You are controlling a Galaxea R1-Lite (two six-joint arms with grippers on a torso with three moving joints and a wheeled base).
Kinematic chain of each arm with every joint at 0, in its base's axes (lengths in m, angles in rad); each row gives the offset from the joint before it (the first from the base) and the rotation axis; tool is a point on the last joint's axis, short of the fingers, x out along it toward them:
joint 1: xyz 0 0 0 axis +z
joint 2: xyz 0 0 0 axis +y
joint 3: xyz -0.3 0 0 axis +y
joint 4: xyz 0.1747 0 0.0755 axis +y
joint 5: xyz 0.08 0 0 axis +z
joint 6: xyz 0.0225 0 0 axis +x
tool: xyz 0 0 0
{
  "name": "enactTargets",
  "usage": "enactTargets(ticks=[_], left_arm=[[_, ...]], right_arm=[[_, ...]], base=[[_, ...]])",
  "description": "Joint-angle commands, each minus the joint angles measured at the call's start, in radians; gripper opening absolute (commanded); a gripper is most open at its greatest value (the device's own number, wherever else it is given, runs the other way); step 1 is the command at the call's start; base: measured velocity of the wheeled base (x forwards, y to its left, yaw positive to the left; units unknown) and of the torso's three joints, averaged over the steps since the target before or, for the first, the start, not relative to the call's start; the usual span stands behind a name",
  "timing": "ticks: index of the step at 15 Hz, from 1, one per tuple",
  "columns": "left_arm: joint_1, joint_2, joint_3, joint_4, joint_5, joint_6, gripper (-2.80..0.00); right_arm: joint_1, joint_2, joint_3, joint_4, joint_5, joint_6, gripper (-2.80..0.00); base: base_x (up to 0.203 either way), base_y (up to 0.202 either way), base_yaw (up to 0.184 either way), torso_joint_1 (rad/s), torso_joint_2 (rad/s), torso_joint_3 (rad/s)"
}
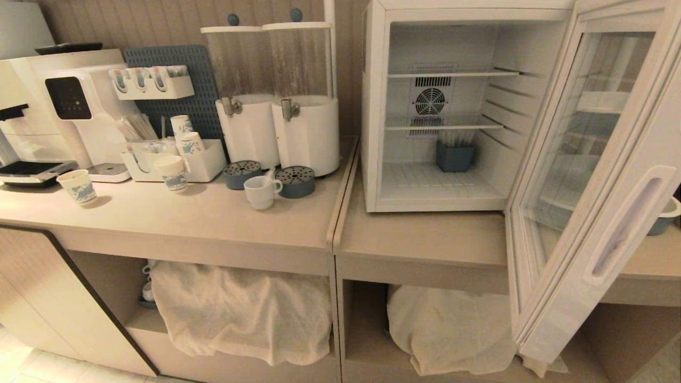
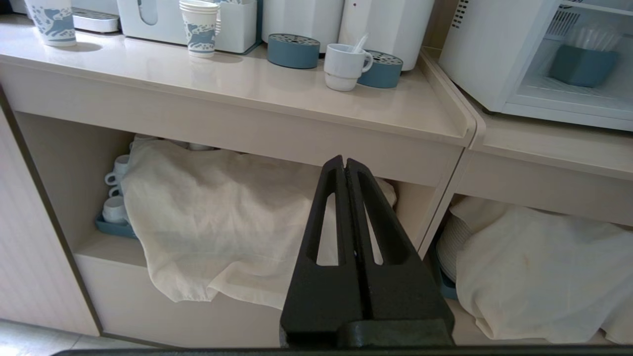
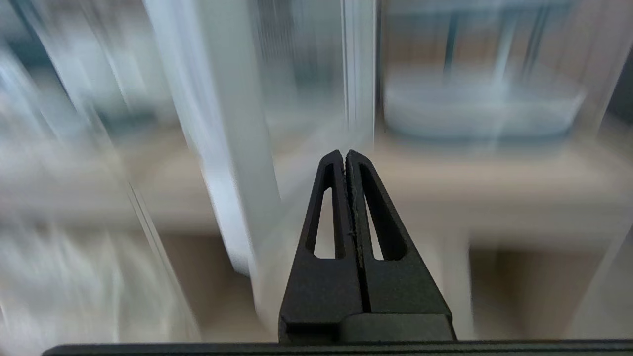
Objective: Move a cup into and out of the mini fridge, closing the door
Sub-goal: Close the freezer door
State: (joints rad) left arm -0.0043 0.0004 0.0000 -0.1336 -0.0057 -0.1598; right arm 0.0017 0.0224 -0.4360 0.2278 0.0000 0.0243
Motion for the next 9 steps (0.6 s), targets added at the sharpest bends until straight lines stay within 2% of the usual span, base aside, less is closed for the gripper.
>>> enactTargets(ticks=[1, 2, 3, 4, 6, 7, 8, 9], left_arm=[[0.000, -0.005, 0.040, -0.001, 0.000, -0.001, -2.80], [0.001, -0.005, 0.040, -0.001, 0.000, -0.001, -2.80], [0.000, -0.005, 0.040, -0.001, 0.000, -0.001, -2.80], [0.000, -0.005, 0.040, -0.001, 0.000, -0.001, -2.80], [0.000, -0.005, 0.040, -0.001, 0.000, -0.001, -2.80], [0.000, -0.005, 0.040, -0.001, 0.000, -0.001, -2.80], [0.000, -0.005, 0.040, -0.001, 0.000, -0.001, -2.80], [0.001, -0.005, 0.040, -0.001, 0.000, -0.001, -2.80]], right_arm=[[0.008, 0.116, -0.340, 0.133, -0.001, 0.011, -2.80], [0.038, 0.203, -0.455, 0.183, -0.014, 0.021, -2.80], [0.100, 0.291, -0.562, 0.237, -0.046, 0.036, -2.80], [0.197, 0.346, -0.627, 0.287, -0.086, 0.055, -2.80], [0.481, 0.391, -0.714, 0.400, -0.181, 0.106, -2.80], [0.581, 0.413, -0.755, 0.463, -0.206, 0.139, -2.80], [0.644, 0.443, -0.800, 0.532, -0.201, 0.176, -2.80], [0.667, 0.476, -0.850, 0.562, -0.191, 0.214, -2.80]], base=[[0.000, 0.000, 0.000, 0.000, 0.00, 0.000], [0.000, 0.000, 0.000, 0.000, 0.00, 0.000], [0.000, 0.000, 0.000, 0.000, 0.00, 0.000], [0.000, 0.000, 0.000, 0.000, 0.00, 0.000], [0.000, 0.000, 0.000, 0.000, 0.00, 0.000], [0.000, 0.000, 0.000, 0.000, 0.00, 0.000], [0.000, 0.000, 0.000, 0.000, 0.00, 0.000], [0.000, 0.000, 0.000, 0.000, 0.00, 0.000]])
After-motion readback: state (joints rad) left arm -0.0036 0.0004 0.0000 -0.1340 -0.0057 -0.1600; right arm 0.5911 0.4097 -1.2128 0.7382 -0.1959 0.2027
